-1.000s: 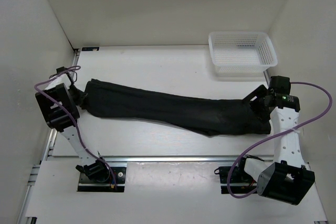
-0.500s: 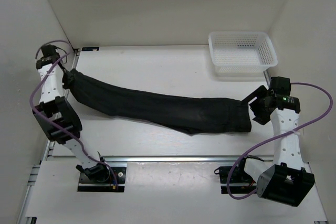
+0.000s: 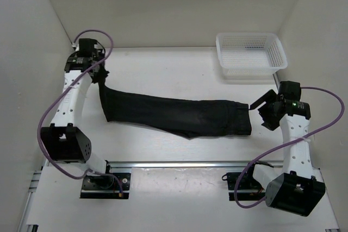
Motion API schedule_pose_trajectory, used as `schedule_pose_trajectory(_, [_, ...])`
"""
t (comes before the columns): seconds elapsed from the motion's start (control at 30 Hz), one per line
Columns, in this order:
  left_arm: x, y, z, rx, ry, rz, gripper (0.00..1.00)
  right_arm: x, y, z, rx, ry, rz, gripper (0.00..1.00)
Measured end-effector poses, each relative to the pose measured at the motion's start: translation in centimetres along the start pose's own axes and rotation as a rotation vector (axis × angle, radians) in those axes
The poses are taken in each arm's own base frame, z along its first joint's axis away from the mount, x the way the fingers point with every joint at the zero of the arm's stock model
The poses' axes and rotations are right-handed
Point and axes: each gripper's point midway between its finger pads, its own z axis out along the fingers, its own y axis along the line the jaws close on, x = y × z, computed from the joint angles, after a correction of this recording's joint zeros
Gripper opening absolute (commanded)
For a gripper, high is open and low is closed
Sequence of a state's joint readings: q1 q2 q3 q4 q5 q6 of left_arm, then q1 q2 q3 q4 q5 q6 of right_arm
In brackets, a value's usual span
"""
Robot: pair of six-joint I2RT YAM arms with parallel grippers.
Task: Fold and stack the trousers
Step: Fold the trousers
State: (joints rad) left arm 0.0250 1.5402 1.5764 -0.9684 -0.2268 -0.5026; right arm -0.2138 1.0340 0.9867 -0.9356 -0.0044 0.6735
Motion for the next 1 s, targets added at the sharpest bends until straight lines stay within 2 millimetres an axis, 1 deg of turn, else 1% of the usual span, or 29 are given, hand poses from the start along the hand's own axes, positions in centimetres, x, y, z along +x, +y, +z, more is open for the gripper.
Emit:
schedule_pose_trajectory(0.13, [2.7, -4.9, -2.7, 0.101, 0.006, 0.07, 0.11, 0.7, -0.6, 0.2, 0.008, 0.01, 0.001, 0.85])
schedule_pose_trajectory(0.23, [5.1, -8.1, -4.4, 0.163, 0.019, 0.111, 0.11, 1.0, -0.7, 0.3, 0.007, 0.013, 0.003, 0.85])
schedule_pose_trajectory(0.37, [8.0, -11.2, -5.9, 0.217, 0.043, 0.145, 0.11, 1.1, -0.8, 0.1, 0.0, 0.005, 0.003, 0.85])
schedule_pose_trajectory(0.47, [9.9, -12.8, -6.5, 0.233, 0.06, 0.164, 0.11, 1.0, -0.8, -0.1, -0.007, -0.004, 0.0, 0.85])
schedule_pose_trajectory(0.67, [13.9, -15.3, -5.8, 0.224, 0.118, 0.201, 0.11, 1.0, -0.7, -0.3, -0.012, -0.011, -0.002, 0.85])
schedule_pose_trajectory(0.77, [15.4, -15.9, -5.5, 0.211, 0.138, 0.21, 0.11, 1.0, -0.7, -0.3, -0.012, -0.013, -0.003, 0.85])
schedule_pose_trajectory(0.9, [17.3, -16.3, -5.7, 0.203, 0.153, 0.206, 0.11, 1.0, -0.7, -0.3, -0.013, -0.014, -0.004, 0.85])
schedule_pose_trajectory(0.93, [17.9, -16.3, -5.7, 0.198, 0.16, 0.21, 0.18, 1.0, -0.7, -0.3, -0.013, -0.014, -0.004, 0.85])
schedule_pose_trajectory(0.97, [18.6, -16.3, -5.6, 0.192, 0.169, 0.216, 0.63, 1.0, -0.8, -0.3, -0.013, -0.014, -0.005, 0.85])
schedule_pose_trajectory(1.0, [19.5, -16.2, -5.4, 0.184, 0.182, 0.228, 0.88, 1.0, -0.8, -0.3, -0.012, -0.013, -0.004, 0.85])
